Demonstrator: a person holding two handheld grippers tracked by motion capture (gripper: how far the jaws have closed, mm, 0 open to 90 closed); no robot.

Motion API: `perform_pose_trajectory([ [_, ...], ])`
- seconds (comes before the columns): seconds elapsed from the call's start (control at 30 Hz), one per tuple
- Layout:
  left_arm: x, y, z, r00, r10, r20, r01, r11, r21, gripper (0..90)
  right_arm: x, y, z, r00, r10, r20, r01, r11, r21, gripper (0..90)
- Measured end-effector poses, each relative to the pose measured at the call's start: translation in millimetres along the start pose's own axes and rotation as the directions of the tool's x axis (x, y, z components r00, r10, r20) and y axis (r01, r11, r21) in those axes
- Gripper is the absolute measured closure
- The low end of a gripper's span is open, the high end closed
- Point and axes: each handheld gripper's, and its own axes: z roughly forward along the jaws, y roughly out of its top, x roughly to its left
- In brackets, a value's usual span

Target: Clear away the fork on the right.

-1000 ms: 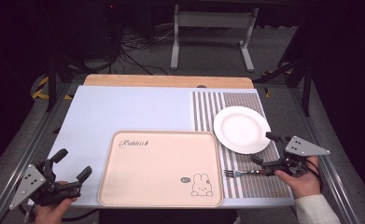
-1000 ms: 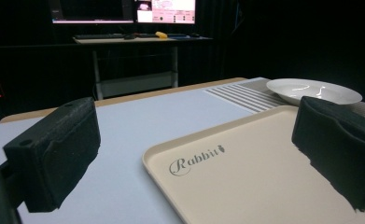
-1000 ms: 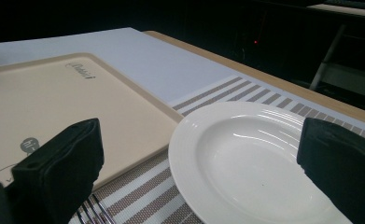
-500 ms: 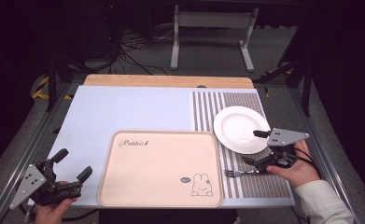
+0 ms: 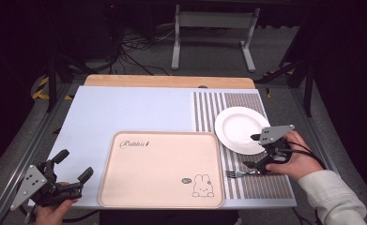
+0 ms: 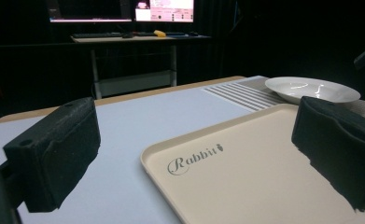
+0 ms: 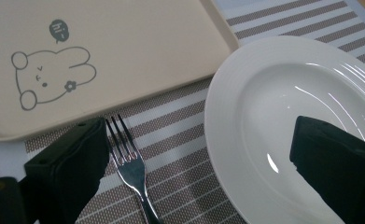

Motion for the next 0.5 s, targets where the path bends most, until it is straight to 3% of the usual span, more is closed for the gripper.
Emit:
perform_pose_trajectory([
  [0.2,-0.1,-0.2,0.8,1.0000,0.001,0.000,-0.001,1.0000,-0.004,1.9,-3.7,2.3,1.6,0.9944,-0.070,-0.079,0.077,0.993,0.088,11.3],
  [0.4,0.3,-0.2,0.4,1.0000,0.001,-0.001,-0.001,1.0000,-0.001,1.9,-5.4,-0.1,6.3,0.9876,-0.087,-0.131,0.107,0.982,0.155,15.6],
  [0.5,-0.1,-0.5,1.0,1.0000,-0.005,-0.004,0.005,1.0000,-0.002,1.9,-5.0,-2.7,11.2,0.9802,-0.102,-0.169,0.134,0.973,0.188,19.4],
])
